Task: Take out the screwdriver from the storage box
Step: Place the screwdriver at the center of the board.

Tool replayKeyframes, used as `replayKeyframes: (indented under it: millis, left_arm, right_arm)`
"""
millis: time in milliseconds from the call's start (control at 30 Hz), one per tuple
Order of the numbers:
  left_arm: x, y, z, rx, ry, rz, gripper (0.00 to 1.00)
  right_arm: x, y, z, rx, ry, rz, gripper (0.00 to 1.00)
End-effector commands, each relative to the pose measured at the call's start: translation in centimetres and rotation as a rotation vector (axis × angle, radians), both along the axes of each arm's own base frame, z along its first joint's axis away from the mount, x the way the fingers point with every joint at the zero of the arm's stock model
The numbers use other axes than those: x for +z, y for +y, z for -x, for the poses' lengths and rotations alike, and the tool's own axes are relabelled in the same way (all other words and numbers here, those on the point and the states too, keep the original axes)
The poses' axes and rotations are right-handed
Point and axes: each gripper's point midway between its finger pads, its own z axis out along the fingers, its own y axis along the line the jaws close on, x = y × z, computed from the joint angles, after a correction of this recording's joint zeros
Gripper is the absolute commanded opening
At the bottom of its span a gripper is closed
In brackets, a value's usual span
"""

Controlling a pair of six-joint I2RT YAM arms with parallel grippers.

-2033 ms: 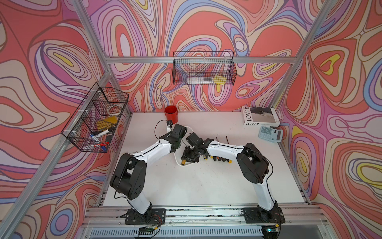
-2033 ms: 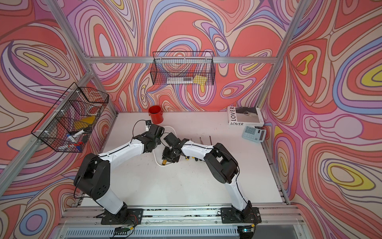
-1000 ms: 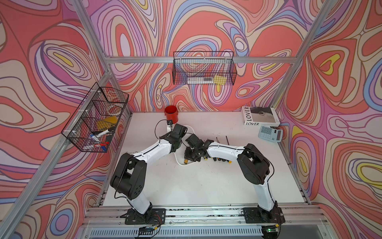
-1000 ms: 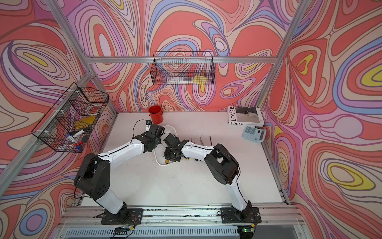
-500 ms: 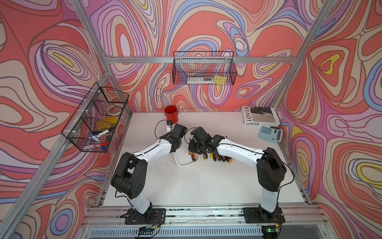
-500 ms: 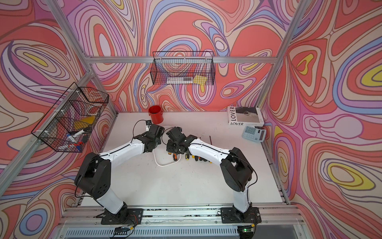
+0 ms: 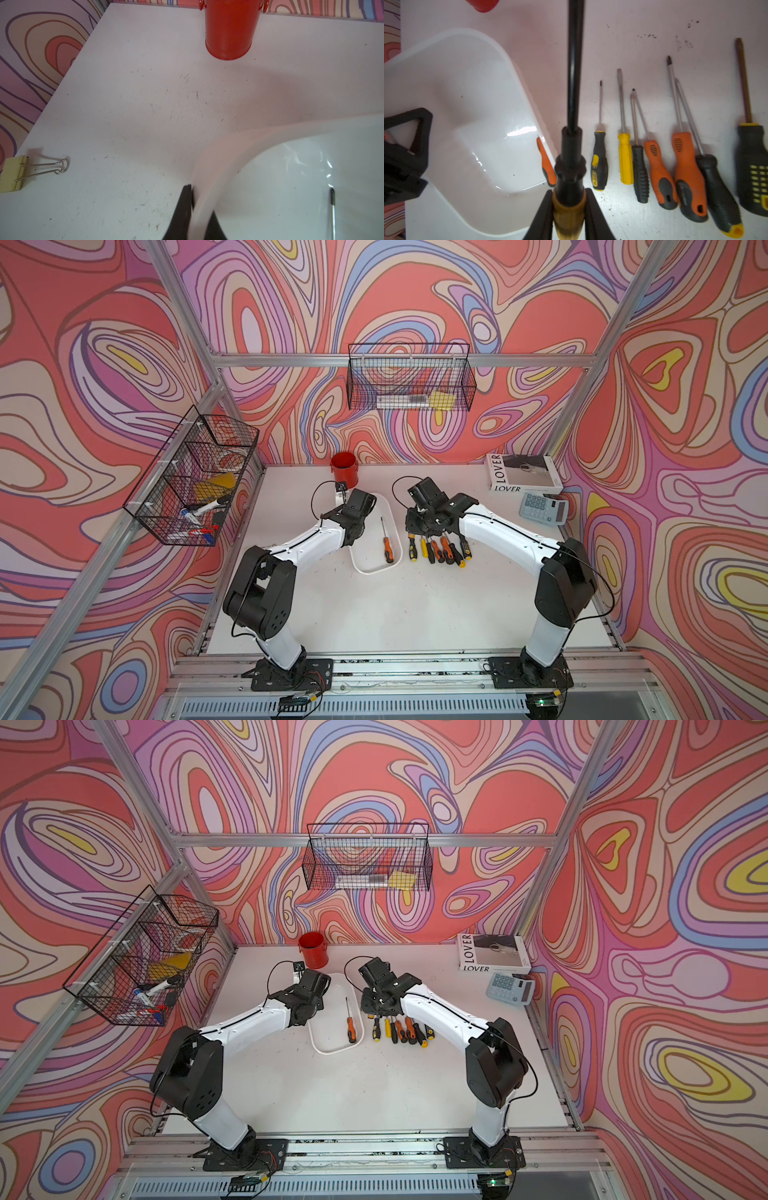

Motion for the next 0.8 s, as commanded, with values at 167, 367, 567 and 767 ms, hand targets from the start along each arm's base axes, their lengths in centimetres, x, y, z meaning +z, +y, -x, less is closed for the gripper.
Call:
replayKeyframes:
  millis: [167, 367, 567, 767]
  left_arm:
    - [-0.2, 0.7, 0.5, 0.008, 0.030, -0.049, 0.00]
    - [-0.6, 0.8, 0.6, 0.013, 0.038, -0.052, 0.00]
    - [-0.8, 0.8, 0.6, 0.009, 0.042, -0.054, 0.00]
    - [-0.5, 0.8, 0.6, 0.009, 0.035, -0.050, 0.00]
  right_arm:
    - [-5.5, -1.6, 0.7, 0.083, 0.162, 0.209, 0.00]
    - [-7.6, -1.8, 0.7, 0.105, 0.217, 0.272, 0.00]
    - [-9.0, -1.9, 0.7, 0.123, 0.244, 0.297, 0.00]
    - [-10.2, -1.9, 0.6, 0.126, 0.258, 0.318, 0.07]
